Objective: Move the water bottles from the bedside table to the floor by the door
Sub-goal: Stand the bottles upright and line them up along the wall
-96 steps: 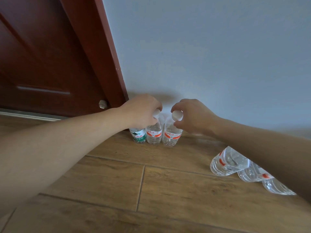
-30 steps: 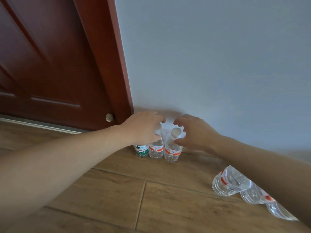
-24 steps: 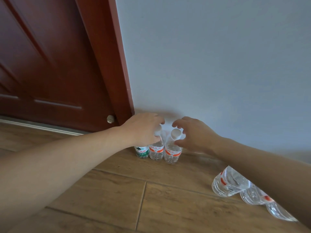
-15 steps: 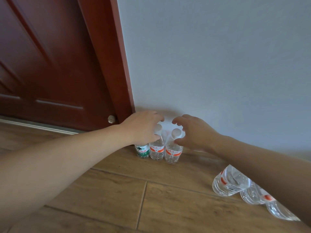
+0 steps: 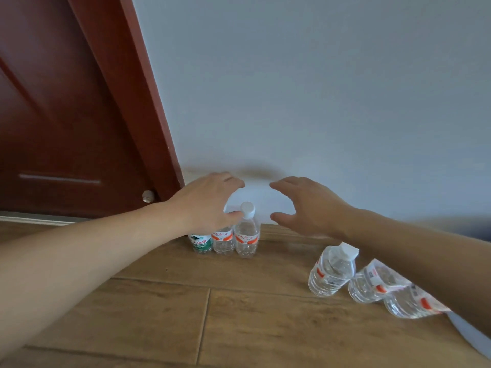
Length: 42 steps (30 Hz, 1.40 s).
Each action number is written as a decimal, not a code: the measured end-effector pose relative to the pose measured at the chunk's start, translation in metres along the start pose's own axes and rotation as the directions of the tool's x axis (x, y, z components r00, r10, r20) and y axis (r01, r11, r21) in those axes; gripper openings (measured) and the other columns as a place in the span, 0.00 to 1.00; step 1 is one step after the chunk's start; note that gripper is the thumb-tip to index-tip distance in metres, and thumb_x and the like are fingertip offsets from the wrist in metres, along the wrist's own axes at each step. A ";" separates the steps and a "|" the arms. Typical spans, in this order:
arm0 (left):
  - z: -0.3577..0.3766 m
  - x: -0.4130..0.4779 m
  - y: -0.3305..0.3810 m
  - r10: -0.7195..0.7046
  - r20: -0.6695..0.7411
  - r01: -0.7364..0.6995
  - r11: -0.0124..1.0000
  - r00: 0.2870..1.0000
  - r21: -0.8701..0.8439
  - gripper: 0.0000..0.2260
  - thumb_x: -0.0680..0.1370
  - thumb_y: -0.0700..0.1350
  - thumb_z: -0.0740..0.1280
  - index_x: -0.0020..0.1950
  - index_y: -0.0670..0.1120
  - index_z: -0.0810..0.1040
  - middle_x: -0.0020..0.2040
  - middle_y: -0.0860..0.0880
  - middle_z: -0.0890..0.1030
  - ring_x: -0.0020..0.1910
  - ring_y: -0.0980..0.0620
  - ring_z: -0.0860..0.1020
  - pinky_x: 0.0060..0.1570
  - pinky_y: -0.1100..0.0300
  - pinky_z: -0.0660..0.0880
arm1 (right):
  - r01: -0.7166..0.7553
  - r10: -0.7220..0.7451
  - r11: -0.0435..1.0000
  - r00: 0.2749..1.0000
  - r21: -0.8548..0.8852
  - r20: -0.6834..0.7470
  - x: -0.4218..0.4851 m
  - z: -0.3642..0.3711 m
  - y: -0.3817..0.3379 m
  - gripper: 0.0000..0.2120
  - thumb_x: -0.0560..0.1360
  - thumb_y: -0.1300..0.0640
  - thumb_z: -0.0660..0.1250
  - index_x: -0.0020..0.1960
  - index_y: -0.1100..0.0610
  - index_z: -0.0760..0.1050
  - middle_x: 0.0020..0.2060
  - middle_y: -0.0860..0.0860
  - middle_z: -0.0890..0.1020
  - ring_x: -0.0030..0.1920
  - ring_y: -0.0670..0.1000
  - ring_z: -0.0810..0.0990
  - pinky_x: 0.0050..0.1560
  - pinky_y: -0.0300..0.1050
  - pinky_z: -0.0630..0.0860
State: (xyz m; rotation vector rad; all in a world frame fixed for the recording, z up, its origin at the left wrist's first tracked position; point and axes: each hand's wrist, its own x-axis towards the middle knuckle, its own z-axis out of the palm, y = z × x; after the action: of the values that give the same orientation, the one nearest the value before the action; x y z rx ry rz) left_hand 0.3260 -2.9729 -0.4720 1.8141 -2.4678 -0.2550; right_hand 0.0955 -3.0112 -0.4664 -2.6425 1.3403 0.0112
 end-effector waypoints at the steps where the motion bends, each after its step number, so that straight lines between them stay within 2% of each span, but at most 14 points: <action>1: 0.000 0.000 0.006 0.016 0.003 -0.016 1.000 1.000 0.003 0.30 0.78 0.62 0.64 0.77 0.51 0.63 0.74 0.53 0.67 0.72 0.52 0.65 0.70 0.57 0.63 | -0.005 0.005 1.000 1.000 -0.018 -0.002 -0.006 -0.002 0.004 0.34 0.77 0.39 0.63 0.78 0.49 0.58 0.75 0.47 0.64 0.73 0.50 0.63 0.71 0.45 0.60; 4: 0.002 0.003 0.024 0.058 0.016 -0.058 0.998 0.998 -0.017 0.32 0.80 0.61 0.62 0.80 0.54 0.56 0.80 0.55 0.56 0.78 0.55 0.55 0.74 0.59 0.53 | -0.034 0.033 0.998 0.999 -0.052 -0.011 -0.025 -0.007 0.018 0.34 0.78 0.37 0.60 0.79 0.49 0.55 0.78 0.47 0.57 0.77 0.50 0.55 0.75 0.45 0.54; 6: 0.005 0.007 0.037 0.091 0.021 -0.090 0.995 0.996 -0.041 0.32 0.80 0.60 0.62 0.81 0.55 0.54 0.81 0.56 0.52 0.78 0.56 0.51 0.74 0.61 0.49 | -0.056 0.056 0.996 0.998 -0.063 -0.010 -0.037 -0.009 0.029 0.35 0.78 0.37 0.59 0.79 0.48 0.54 0.79 0.48 0.55 0.78 0.50 0.51 0.75 0.46 0.51; 14: 0.019 0.025 0.080 0.224 0.026 -0.222 0.973 0.974 -0.064 0.32 0.80 0.60 0.62 0.81 0.55 0.53 0.81 0.55 0.52 0.79 0.56 0.50 0.73 0.64 0.47 | -0.160 0.163 0.985 0.986 -0.068 0.035 -0.090 -0.011 0.074 0.35 0.78 0.36 0.58 0.79 0.47 0.52 0.79 0.46 0.53 0.78 0.48 0.51 0.75 0.44 0.50; 20: 0.034 0.042 0.118 0.291 0.085 -0.283 0.955 0.953 -0.092 0.32 0.80 0.61 0.61 0.81 0.55 0.52 0.81 0.56 0.50 0.79 0.56 0.50 0.73 0.64 0.47 | -0.214 0.219 0.974 0.972 -0.068 0.081 -0.130 -0.010 0.103 0.35 0.78 0.36 0.57 0.80 0.47 0.50 0.79 0.45 0.51 0.78 0.47 0.50 0.75 0.44 0.51; 22: 0.039 0.049 0.133 0.317 0.105 -0.308 0.947 0.942 -0.096 0.32 0.80 0.61 0.60 0.81 0.54 0.54 0.81 0.55 0.52 0.79 0.55 0.51 0.74 0.62 0.49 | -0.241 0.244 0.969 0.966 -0.050 0.086 -0.143 -0.007 0.113 0.35 0.78 0.35 0.58 0.79 0.46 0.51 0.79 0.44 0.52 0.78 0.46 0.51 0.75 0.43 0.52; 25: 0.048 0.058 0.153 0.354 0.122 -0.343 0.933 0.927 -0.107 0.30 0.80 0.60 0.62 0.79 0.53 0.59 0.80 0.53 0.57 0.77 0.54 0.57 0.73 0.58 0.57 | -0.273 0.276 0.961 0.958 -0.041 0.080 -0.160 0.001 0.128 0.34 0.77 0.36 0.60 0.78 0.46 0.56 0.78 0.44 0.58 0.76 0.47 0.58 0.73 0.44 0.56; 28: 0.056 0.067 0.170 0.383 0.145 -0.370 0.923 0.912 -0.108 0.26 0.78 0.57 0.66 0.75 0.52 0.67 0.73 0.53 0.67 0.70 0.51 0.67 0.66 0.53 0.68 | -0.289 0.292 0.956 0.953 -0.043 0.086 -0.169 0.008 0.140 0.30 0.76 0.39 0.63 0.74 0.47 0.63 0.72 0.44 0.67 0.69 0.48 0.68 0.68 0.44 0.65; 30: 0.060 0.072 0.179 0.392 0.172 -0.381 0.920 0.904 -0.096 0.23 0.78 0.55 0.66 0.72 0.52 0.71 0.68 0.54 0.72 0.65 0.51 0.72 0.61 0.52 0.71 | -0.294 0.296 0.955 0.950 -0.030 0.100 -0.172 0.010 0.145 0.27 0.75 0.40 0.64 0.72 0.46 0.67 0.68 0.44 0.71 0.65 0.48 0.72 0.64 0.45 0.69; 34: 0.066 0.077 0.185 0.381 0.222 -0.372 0.924 0.897 -0.084 0.17 0.78 0.50 0.66 0.66 0.51 0.76 0.62 0.53 0.77 0.59 0.51 0.75 0.56 0.56 0.72 | -0.295 0.293 0.955 0.950 0.002 0.104 -0.170 0.013 0.151 0.20 0.75 0.43 0.65 0.66 0.44 0.72 0.62 0.44 0.76 0.58 0.49 0.76 0.58 0.46 0.73; 38: 0.072 0.079 0.183 0.367 0.198 -0.339 0.927 0.909 -0.161 0.14 0.77 0.49 0.69 0.62 0.50 0.79 0.56 0.52 0.79 0.54 0.51 0.76 0.53 0.56 0.73 | -0.289 0.288 0.957 0.951 -0.005 0.111 -0.163 0.018 0.154 0.20 0.75 0.46 0.67 0.67 0.43 0.73 0.60 0.43 0.78 0.55 0.48 0.76 0.52 0.41 0.70; 42: 0.074 0.079 0.181 0.378 0.180 -0.345 0.919 0.908 -0.189 0.13 0.77 0.48 0.70 0.61 0.49 0.80 0.54 0.51 0.79 0.52 0.51 0.76 0.52 0.57 0.72 | -0.264 0.264 0.964 0.956 -0.017 0.128 -0.156 0.024 0.155 0.17 0.75 0.50 0.67 0.64 0.44 0.75 0.58 0.44 0.79 0.53 0.47 0.77 0.51 0.39 0.71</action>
State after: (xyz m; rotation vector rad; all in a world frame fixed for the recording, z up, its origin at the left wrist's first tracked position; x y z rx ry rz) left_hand 0.1212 -2.9885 -0.5167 1.2937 -2.7769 -0.6228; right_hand -0.1198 -2.9720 -0.5000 -2.3949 1.6341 0.2138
